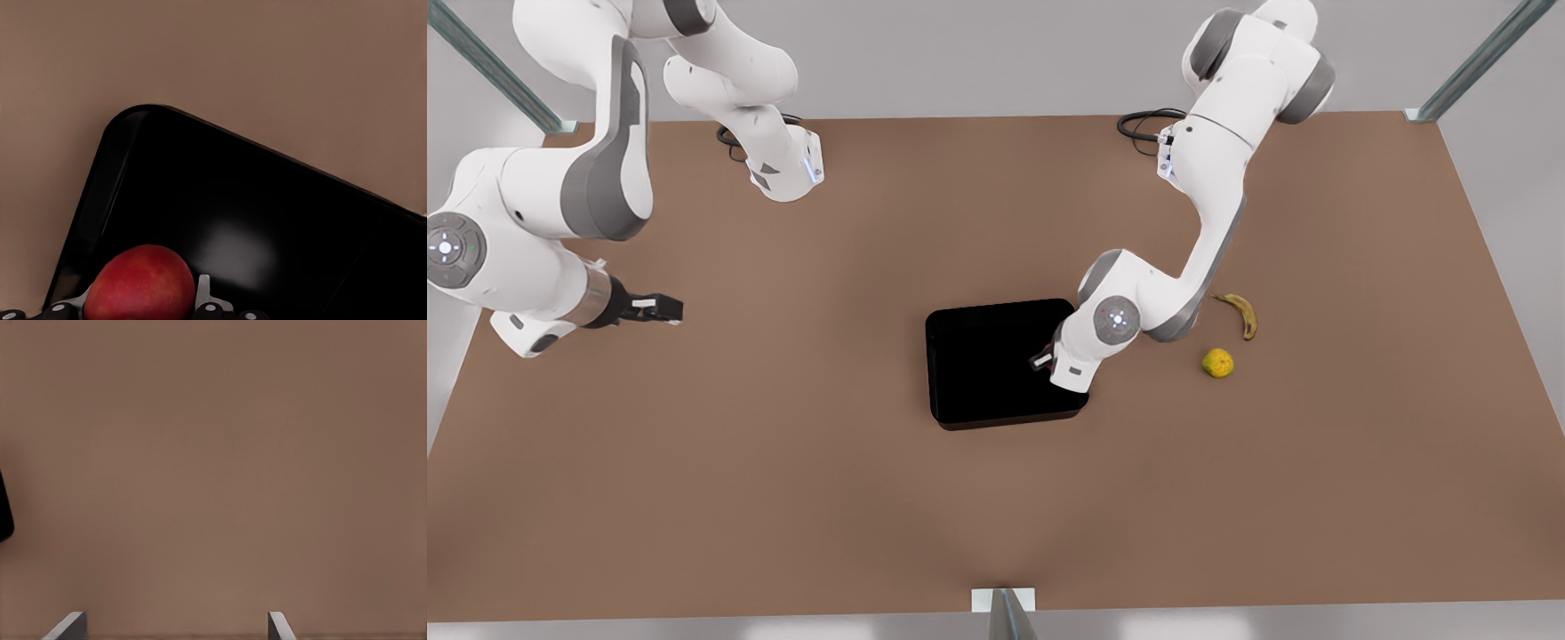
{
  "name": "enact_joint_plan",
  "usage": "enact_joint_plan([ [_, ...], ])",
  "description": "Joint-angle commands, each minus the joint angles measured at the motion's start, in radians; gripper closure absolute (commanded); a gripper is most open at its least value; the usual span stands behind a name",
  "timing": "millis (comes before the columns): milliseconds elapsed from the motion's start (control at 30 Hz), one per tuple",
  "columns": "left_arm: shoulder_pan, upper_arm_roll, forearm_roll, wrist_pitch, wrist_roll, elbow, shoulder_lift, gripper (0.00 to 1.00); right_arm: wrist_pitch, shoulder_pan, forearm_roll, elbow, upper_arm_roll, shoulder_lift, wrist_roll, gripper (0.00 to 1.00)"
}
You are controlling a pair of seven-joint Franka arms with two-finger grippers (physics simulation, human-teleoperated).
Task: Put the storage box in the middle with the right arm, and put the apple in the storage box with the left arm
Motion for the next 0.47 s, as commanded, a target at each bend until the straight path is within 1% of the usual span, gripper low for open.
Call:
enact_joint_plan([
  [0,-0.001,-0.002,0.002,0.001,-0.001,0.002,0.004,0.31,0.001,-0.003,0.001,0.0,0.0,0.001,0.0,0.0],
  [33,-0.011,-0.002,0.005,0.004,-0.001,0.002,0.01,0.0,0.002,-0.002,0.005,0.0,0.0,-0.001,0.0,0.0],
  [200,0.0,-0.002,0.005,-0.002,0.004,0.003,0.006,0.0,0.007,-0.006,0.028,0.0,0.0,0.002,0.0,0.0],
  [233,0.047,0.005,0.01,-0.072,0.036,0.014,-0.057,0.0,0.005,-0.008,0.027,0.0,0.0,0.002,-0.001,0.0],
  [267,0.144,0.007,0.111,-0.307,0.299,0.014,-0.172,0.0,0.007,-0.014,0.028,0.0,-0.002,0.002,-0.005,0.0],
  [300,0.232,0.03,0.123,-0.509,0.654,0.012,-0.29,0.0,0.007,-0.025,0.028,0.0,-0.002,0.002,-0.005,0.0],
  [333,0.261,0.107,0.122,-0.565,0.84,0.005,-0.39,0.0,0.013,-0.061,0.028,0.0,-0.002,0.005,-0.006,0.0],
  [367,0.268,0.136,0.122,-0.568,0.84,-0.012,-0.458,0.0,0.016,-0.074,0.039,0.002,-0.003,0.005,-0.008,0.0],
  [400,0.252,0.173,0.122,-0.568,0.838,-0.038,-0.511,0.0,0.018,-0.071,0.041,0.023,-0.002,0.007,-0.008,0.0],
  [433,0.244,0.182,0.122,-0.568,0.84,-0.041,-0.521,0.0,0.018,-0.065,0.041,0.035,0.0,0.008,-0.006,0.0],
])
